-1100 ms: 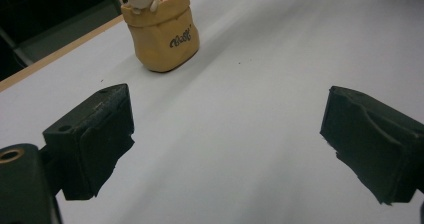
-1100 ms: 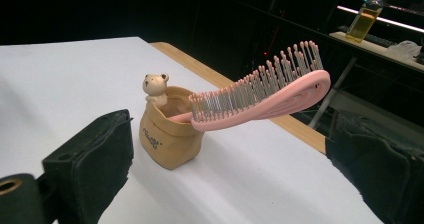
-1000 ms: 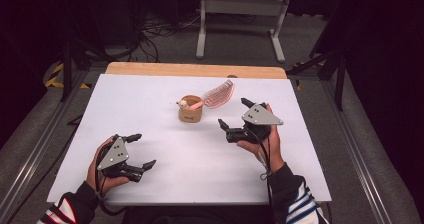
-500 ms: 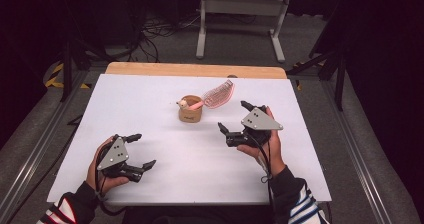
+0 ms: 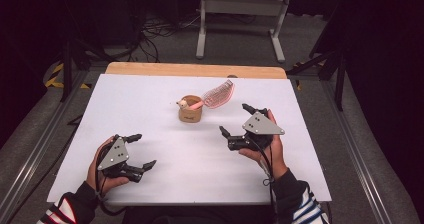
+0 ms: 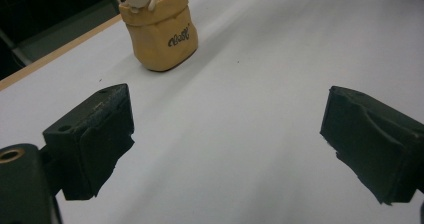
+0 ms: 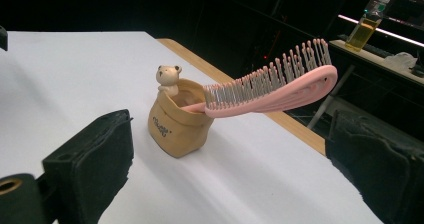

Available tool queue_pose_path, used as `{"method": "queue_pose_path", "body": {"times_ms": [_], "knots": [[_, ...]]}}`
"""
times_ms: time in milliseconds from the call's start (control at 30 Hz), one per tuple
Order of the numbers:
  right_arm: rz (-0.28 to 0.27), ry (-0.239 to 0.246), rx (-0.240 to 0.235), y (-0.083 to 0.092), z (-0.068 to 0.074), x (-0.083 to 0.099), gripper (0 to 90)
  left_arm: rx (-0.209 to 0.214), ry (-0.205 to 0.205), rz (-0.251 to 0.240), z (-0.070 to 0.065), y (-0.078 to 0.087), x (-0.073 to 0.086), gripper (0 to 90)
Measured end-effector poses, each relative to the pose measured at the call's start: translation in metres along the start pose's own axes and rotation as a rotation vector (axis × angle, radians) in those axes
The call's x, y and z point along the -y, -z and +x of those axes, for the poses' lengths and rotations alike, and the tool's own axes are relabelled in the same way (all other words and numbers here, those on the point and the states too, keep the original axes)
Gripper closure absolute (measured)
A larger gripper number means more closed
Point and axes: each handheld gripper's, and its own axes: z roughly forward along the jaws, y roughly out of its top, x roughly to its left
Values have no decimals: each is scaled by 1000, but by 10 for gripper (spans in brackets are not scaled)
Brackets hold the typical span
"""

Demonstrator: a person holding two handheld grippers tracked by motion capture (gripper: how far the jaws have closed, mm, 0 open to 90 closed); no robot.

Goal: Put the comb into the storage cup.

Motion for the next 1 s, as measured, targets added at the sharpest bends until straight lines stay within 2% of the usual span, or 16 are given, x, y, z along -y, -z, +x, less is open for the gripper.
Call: {"method": "queue_pose_path", "body": {"times_ms": [600,700,767,1000], "knots": [[6,19,5,12,3,7,59,-2,4,-6,0,0,0,76],[8,28,12,14,4,10,59,2,-2,1,0,0,-1,76],[6,41,36,17,5,13,62,1,-2,0,0,0,0,76],[-2,58,42,21,10,21,64,0,-1,-2,0,0,-1,76]]}}
